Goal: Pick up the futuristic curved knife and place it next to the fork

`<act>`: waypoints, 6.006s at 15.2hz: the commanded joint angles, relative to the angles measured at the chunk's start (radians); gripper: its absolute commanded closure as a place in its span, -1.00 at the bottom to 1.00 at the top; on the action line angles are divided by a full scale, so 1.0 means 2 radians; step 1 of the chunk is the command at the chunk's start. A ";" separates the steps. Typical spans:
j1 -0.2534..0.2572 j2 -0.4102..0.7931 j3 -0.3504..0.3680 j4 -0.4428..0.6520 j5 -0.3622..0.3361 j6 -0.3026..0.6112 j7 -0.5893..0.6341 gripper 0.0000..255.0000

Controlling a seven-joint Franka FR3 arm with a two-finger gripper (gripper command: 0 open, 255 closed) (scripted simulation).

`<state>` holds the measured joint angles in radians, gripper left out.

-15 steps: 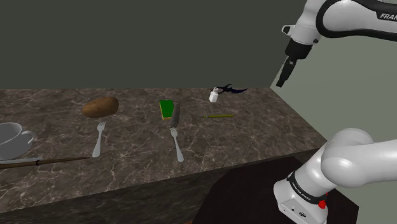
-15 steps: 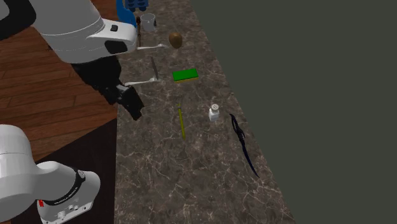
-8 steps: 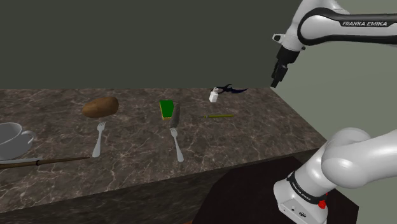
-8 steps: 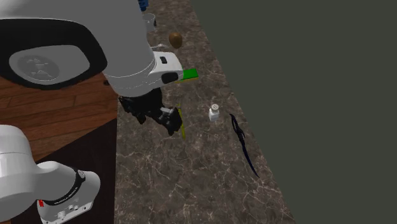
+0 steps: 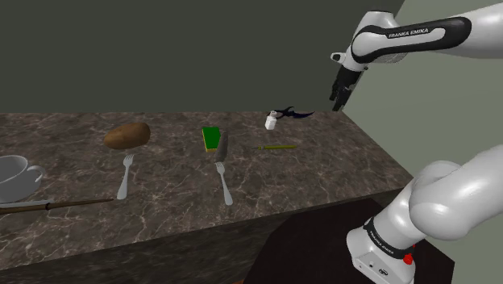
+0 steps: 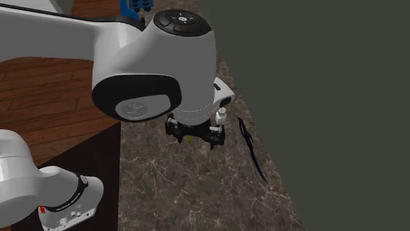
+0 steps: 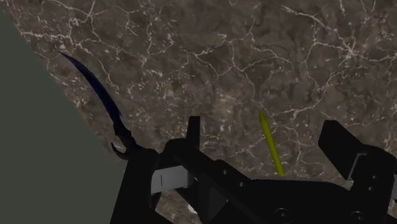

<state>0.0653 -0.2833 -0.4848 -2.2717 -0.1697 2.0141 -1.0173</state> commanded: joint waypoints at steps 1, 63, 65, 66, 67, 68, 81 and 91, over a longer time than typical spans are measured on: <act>0.008 0.048 -0.022 0.029 0.024 0.016 -0.053 -1.00; -0.097 0.452 0.019 0.434 0.244 -0.066 -0.406 1.00; -0.097 0.448 0.018 0.441 0.242 -0.076 -0.404 1.00; -0.098 0.446 0.018 0.445 0.241 -0.082 -0.403 1.00; -0.098 0.445 0.017 0.449 0.240 -0.088 -0.402 1.00; -0.098 0.443 0.017 0.453 0.239 -0.093 -0.401 1.00; -0.014 0.302 0.007 0.283 0.191 -0.050 -0.343 1.00; 0.066 0.147 0.035 0.093 0.126 0.010 -0.223 1.00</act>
<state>0.1829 0.0474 -0.4229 -2.0439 0.0969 2.0242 -1.4929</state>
